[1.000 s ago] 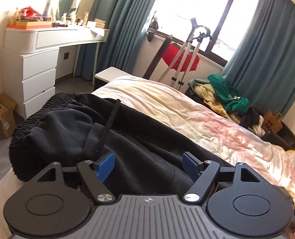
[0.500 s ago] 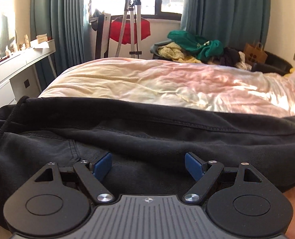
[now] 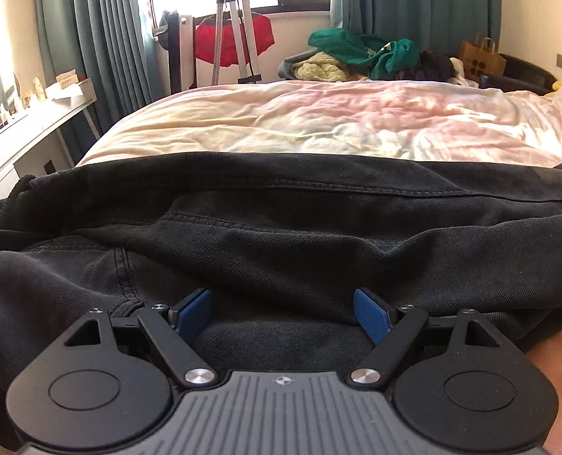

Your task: Fold clothes

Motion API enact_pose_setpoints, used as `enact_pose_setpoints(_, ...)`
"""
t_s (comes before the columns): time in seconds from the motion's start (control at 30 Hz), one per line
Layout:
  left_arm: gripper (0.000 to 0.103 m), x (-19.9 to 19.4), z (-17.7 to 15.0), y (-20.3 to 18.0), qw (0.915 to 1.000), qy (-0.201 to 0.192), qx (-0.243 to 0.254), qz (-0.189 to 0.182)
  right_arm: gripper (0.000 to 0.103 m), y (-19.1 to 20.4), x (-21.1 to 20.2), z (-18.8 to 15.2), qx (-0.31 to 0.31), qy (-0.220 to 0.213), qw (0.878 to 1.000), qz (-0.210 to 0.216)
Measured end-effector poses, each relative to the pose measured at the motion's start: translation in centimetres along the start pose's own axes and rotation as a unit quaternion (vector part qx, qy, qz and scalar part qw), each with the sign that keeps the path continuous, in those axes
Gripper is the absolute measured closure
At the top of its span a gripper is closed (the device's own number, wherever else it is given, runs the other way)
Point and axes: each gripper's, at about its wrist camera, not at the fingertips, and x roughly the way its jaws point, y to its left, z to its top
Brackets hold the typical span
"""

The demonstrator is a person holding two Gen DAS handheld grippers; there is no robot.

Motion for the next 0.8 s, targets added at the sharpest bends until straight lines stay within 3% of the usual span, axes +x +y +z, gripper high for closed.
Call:
enact_pose_setpoints(0.2,0.020,-0.2,0.4,0.6,0.9999,0.000,0.001,-0.013,0.091,6.6,-1.6,-1.1,-0.108,-0.039,0.993,-0.004)
enact_pose_setpoints(0.47,0.020,-2.4,2.2,3.7,0.9992,-0.010,-0.035,-0.013,0.091,18.1,-4.7,-5.1,-0.233,-0.087,0.968,0.041)
enact_pose_setpoints(0.57,0.020,-5.3,3.5,6.9,0.9968,-0.046,-0.063,0.015,0.091,22.8,-5.7,-8.5,-0.287,-0.098,0.950,0.072)
enact_pose_setpoints(0.67,0.020,-8.3,4.1,11.2,0.9871,-0.094,-0.129,0.015,0.091,26.6,-6.9,-13.1,-0.333,-0.098,0.932,0.109)
enact_pose_setpoints(0.8,0.024,-9.3,3.9,15.0,0.9741,-0.096,-0.203,-0.025,0.091,30.1,-8.2,-21.5,-0.392,-0.054,0.904,0.161)
